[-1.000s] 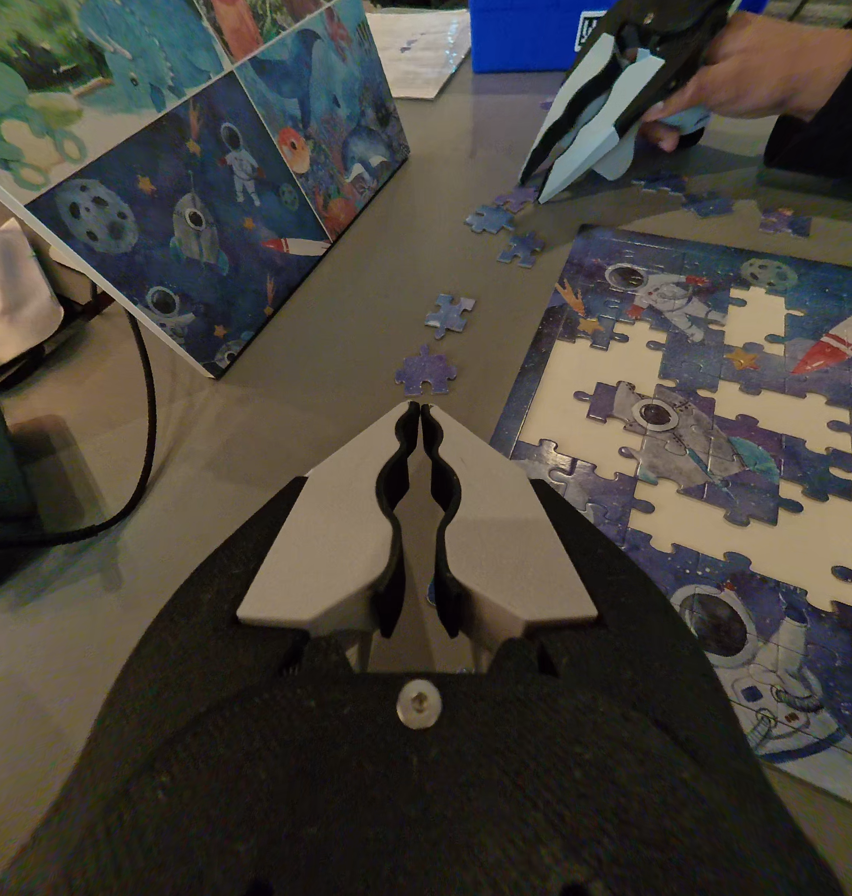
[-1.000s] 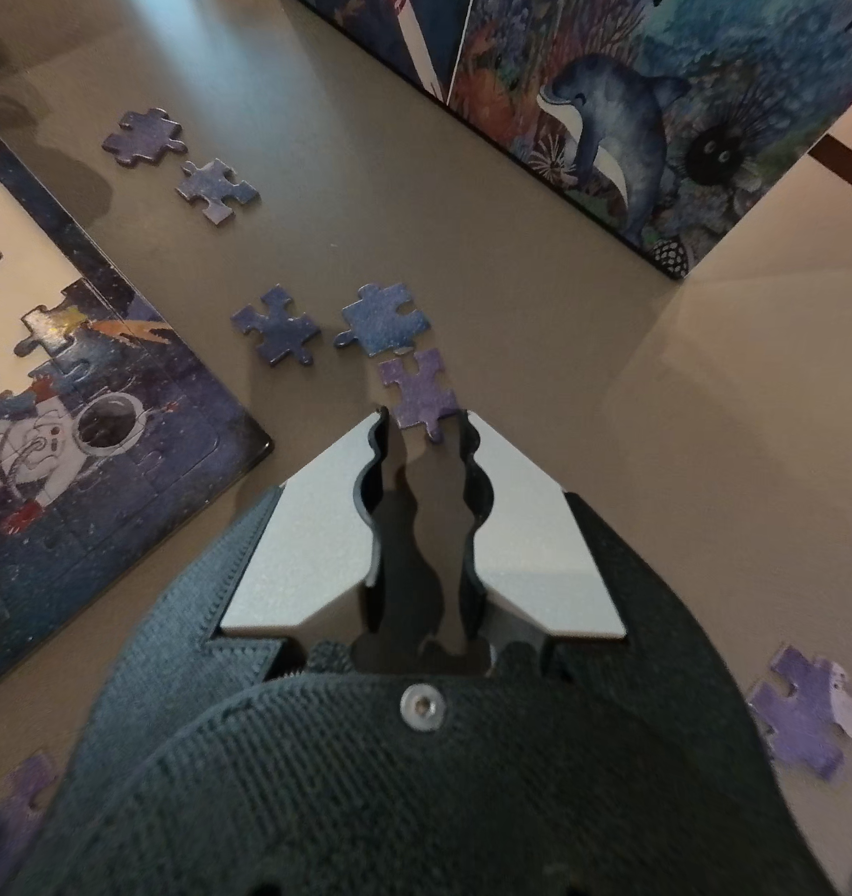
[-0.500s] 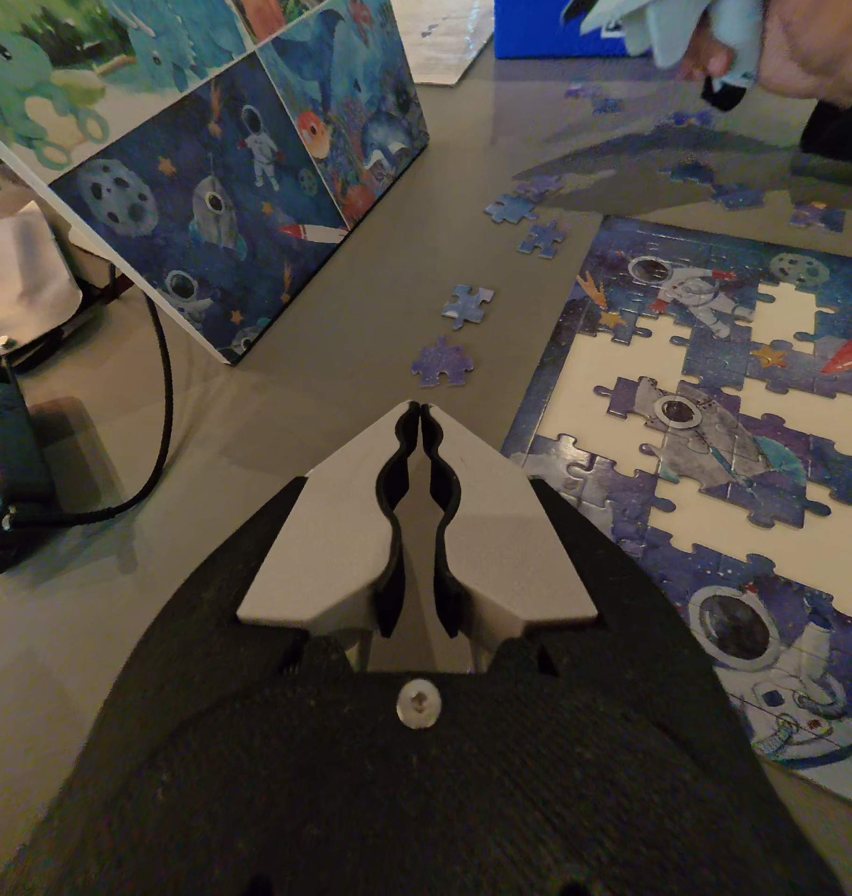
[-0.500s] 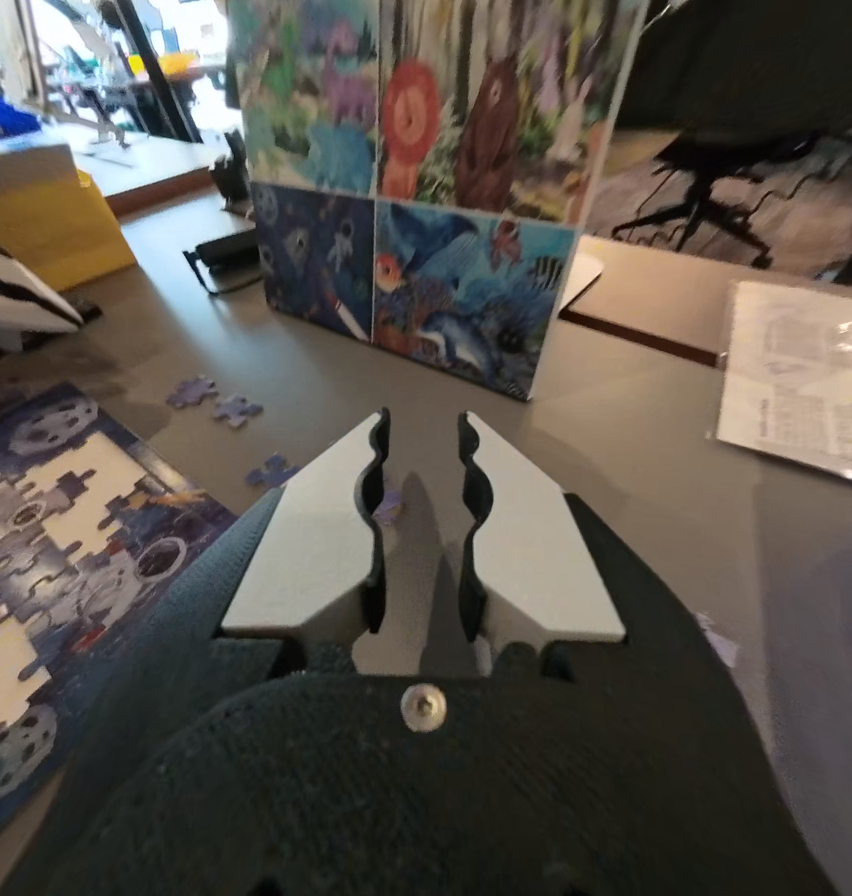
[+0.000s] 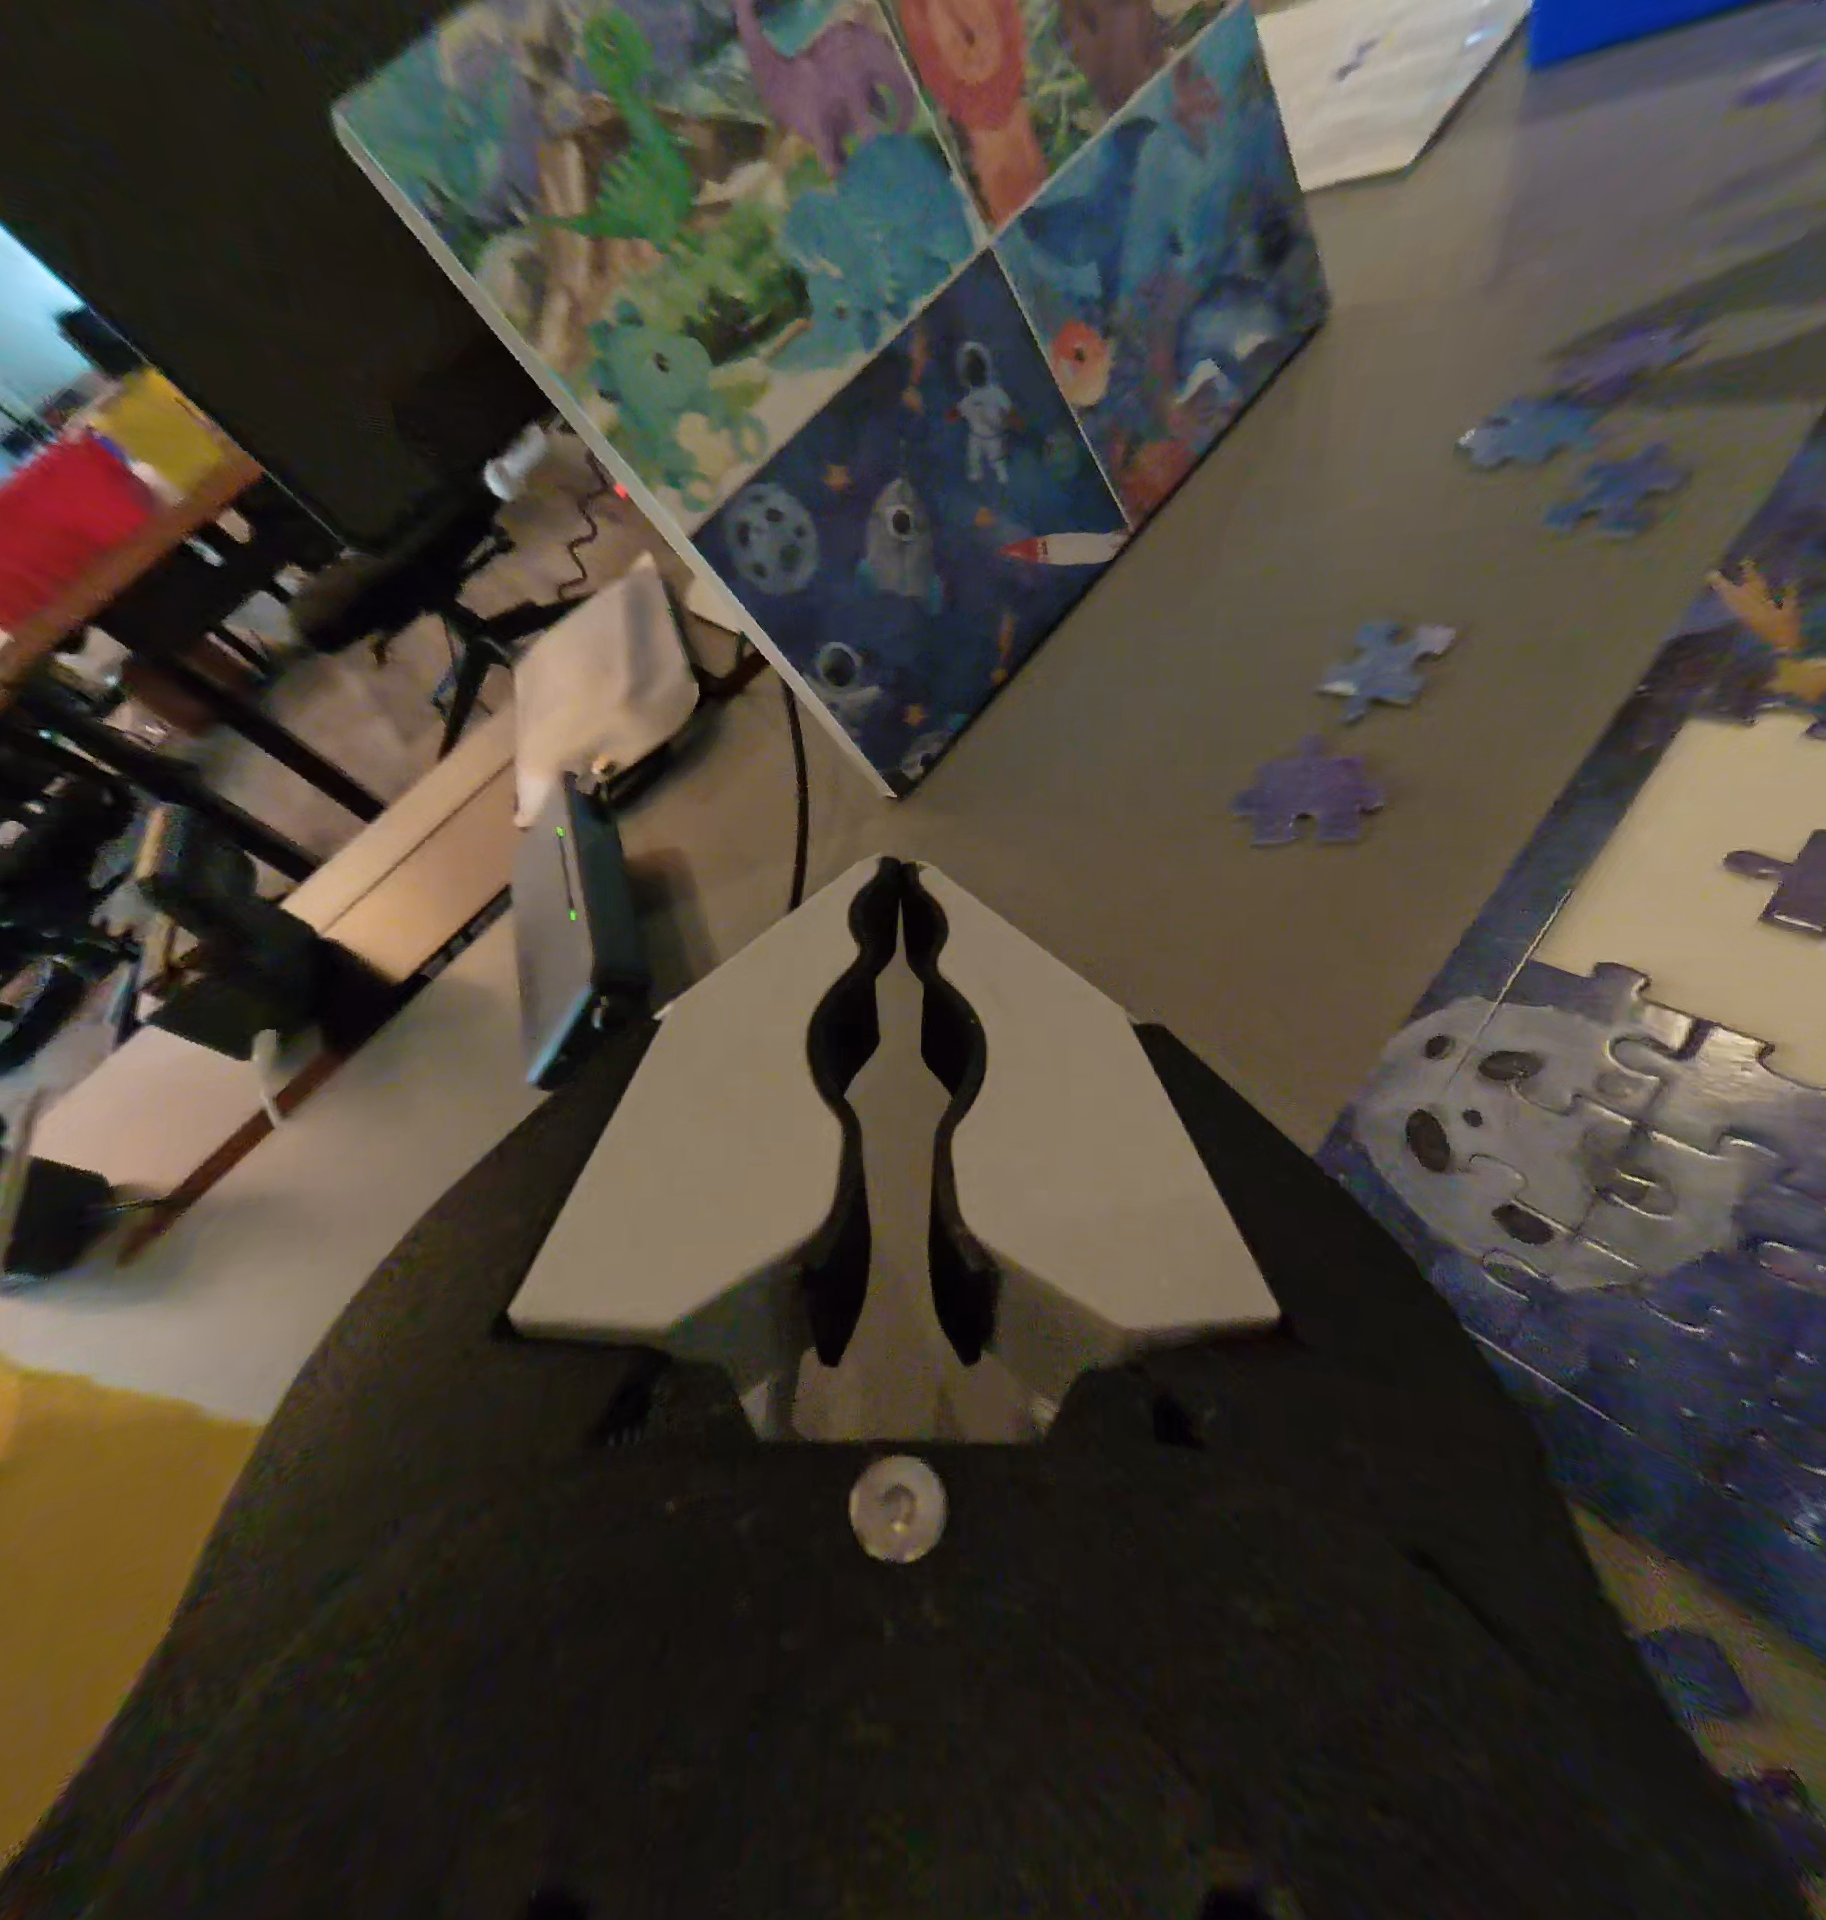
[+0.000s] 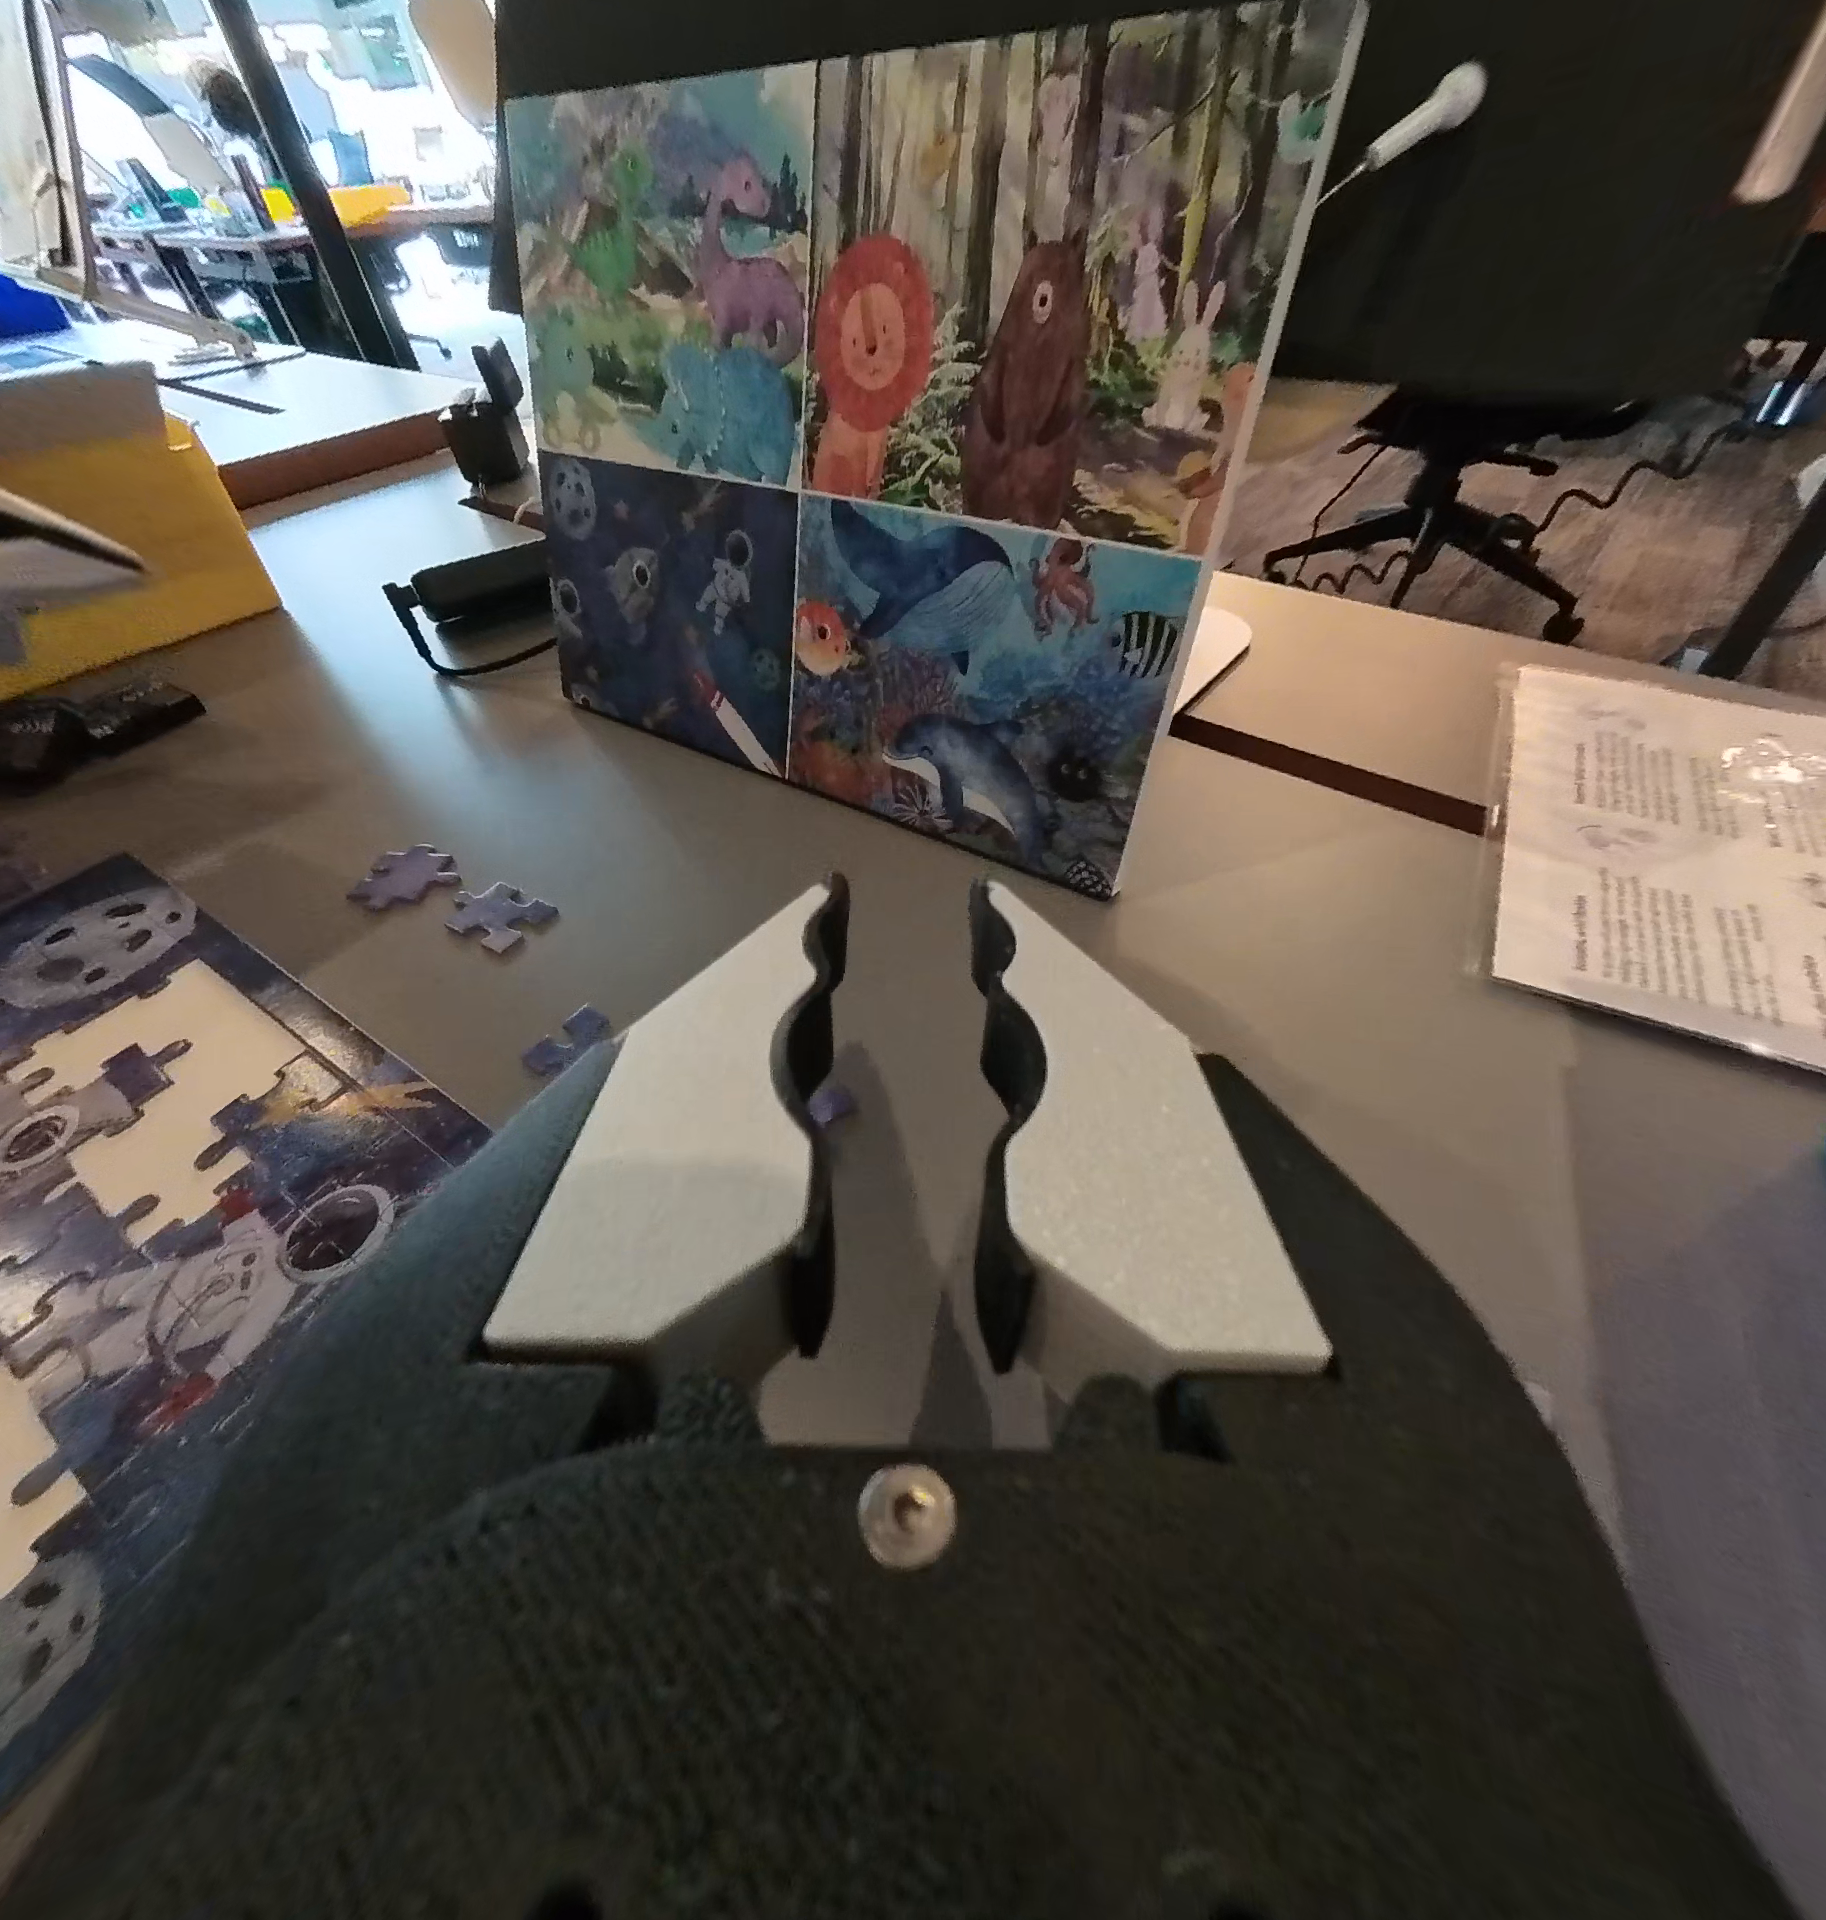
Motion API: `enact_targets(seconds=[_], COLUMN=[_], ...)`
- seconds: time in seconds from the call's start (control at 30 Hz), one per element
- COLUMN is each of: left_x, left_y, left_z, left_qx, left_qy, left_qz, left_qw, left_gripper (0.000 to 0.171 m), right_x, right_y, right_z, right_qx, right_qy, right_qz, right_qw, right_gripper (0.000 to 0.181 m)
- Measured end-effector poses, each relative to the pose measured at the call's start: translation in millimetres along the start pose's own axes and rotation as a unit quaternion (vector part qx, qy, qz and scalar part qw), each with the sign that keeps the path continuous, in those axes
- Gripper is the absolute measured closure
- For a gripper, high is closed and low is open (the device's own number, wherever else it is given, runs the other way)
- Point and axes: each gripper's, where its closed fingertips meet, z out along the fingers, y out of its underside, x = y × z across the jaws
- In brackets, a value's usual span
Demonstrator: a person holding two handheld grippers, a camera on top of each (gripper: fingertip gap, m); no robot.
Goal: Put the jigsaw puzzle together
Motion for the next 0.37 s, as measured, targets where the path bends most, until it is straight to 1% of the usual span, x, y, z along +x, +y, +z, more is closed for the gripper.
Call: enact_targets(seconds=[0.13, 0.23, 0.37], left_x=[3, 6, 21], left_y=[-8, -1, 4], left_z=[-5, -1, 5], left_qx=[0.024, 0.009, -0.004], left_qy=[0.023, 0.032, 0.059], left_qz=[-0.026, -0.028, -0.027], left_qw=[0.999, 0.999, 0.998], left_gripper=[0.171, 0.171, 0.171], right_x=[-2, -3, -3], right_y=[4, 6, 5], right_z=[4, 5, 5], right_qx=[-0.008, -0.010, -0.008], right_qy=[-0.002, -0.003, -0.004], right_qz=[-0.002, -0.001, 0.001], right_qw=[1.000, 1.000, 1.000], right_gripper=[0.159, 0.159, 0.159])
